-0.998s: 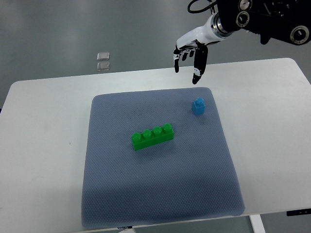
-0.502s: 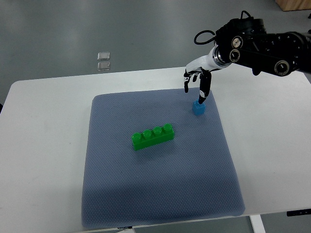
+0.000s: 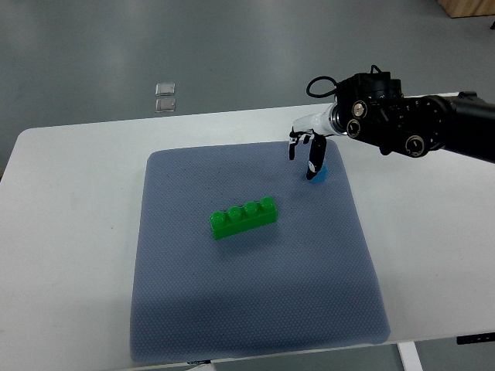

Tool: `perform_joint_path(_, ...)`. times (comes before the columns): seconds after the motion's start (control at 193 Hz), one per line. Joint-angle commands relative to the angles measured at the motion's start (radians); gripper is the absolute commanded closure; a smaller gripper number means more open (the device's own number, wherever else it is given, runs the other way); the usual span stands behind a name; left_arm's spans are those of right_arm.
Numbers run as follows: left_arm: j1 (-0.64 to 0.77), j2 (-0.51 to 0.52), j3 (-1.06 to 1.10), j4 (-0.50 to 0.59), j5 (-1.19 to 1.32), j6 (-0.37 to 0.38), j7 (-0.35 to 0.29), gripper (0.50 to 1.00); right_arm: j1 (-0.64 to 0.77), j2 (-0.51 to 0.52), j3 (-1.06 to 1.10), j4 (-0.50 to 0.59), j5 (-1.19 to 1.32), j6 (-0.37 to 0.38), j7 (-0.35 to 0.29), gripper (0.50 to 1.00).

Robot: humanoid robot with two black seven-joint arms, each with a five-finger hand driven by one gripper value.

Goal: Stack blue block on green block with right hand
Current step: 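Lower the open right hand down around the blue block, then close the right hand fingers to grip the blue block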

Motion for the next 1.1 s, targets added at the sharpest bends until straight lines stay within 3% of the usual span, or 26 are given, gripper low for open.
perform_joint_path(0.0, 0.0, 0.0, 0.0, -0.001, 0.0, -0.001, 0.0, 0.5, -0.012, 0.006, 0.0, -0.019, -0.028, -0.008, 0.002, 0.597)
perform_joint_path(0.14, 0.002, 0.0, 0.0, -0.001, 0.0, 0.001, 0.0, 0.5, -0.027, 0.013, -0.003, -0.047, -0.033, -0.021, 0.002, 0.603)
perform_joint_path(0.414, 0.0, 0.0, 0.0, -0.002, 0.0, -0.001, 0.0, 0.5, -0.045, 0.016, -0.011, -0.062, -0.034, -0.042, 0.002, 0.668)
perform_joint_path(0.693, 0.0, 0.0, 0.0, -0.001, 0.0, -0.001, 0.0, 0.5, -0.059, 0.018, -0.013, -0.063, -0.034, -0.059, 0.002, 0.671)
perform_joint_path(1.097, 0.0, 0.0, 0.0, -0.002, 0.0, -0.001, 0.0, 0.5, -0.093, 0.01, -0.002, -0.063, -0.065, -0.068, 0.003, 0.748)
